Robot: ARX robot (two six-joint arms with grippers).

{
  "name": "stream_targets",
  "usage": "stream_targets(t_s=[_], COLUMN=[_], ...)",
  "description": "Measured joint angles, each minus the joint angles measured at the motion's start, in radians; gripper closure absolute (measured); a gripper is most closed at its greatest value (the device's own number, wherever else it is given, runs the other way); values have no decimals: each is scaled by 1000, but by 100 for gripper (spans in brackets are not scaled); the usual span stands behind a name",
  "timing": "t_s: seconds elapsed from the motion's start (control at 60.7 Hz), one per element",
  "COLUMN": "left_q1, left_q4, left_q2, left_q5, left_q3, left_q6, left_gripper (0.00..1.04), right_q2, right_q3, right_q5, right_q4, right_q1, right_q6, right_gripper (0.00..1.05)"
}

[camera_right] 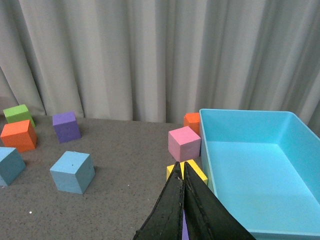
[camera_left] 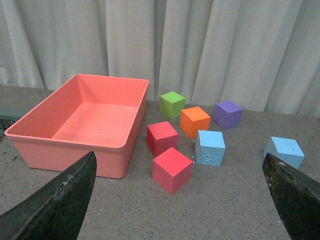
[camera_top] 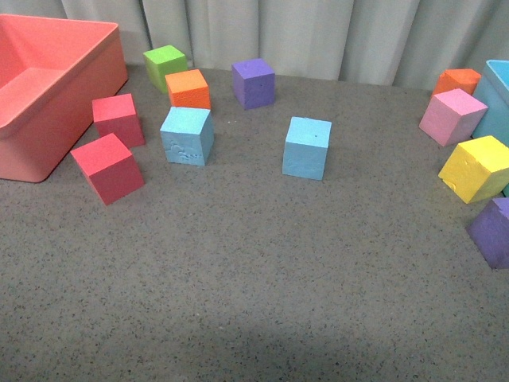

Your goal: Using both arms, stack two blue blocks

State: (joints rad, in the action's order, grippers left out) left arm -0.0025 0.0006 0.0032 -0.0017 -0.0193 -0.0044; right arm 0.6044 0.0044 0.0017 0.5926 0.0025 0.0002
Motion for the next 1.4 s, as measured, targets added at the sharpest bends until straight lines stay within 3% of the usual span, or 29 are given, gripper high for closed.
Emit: stream_targets(t_s=[0.495,0.94,1.005,1.137,1.401], left_q1=[0,0,0,0,0], left_q4=[0,0,0,0,0], left_q2=[0,0,0,0,0], left_q5=[0,0,0,0,0], left_q3=[0,0,0,0,0], left_q6=[0,0,0,0,0], left_gripper=[7,7,7,7,7], right_q2=[-295,-429,-557,-599,-600], right_q3=[-2,-2,-2,-2,-2], right_q5=[0,0,-3,-3,-3], right_q4=[-280,-414,-576,-591,-591], right_q1=[0,0,0,0,0], right_q6=[0,0,0,0,-1], right_gripper=[104,104,104,104,59])
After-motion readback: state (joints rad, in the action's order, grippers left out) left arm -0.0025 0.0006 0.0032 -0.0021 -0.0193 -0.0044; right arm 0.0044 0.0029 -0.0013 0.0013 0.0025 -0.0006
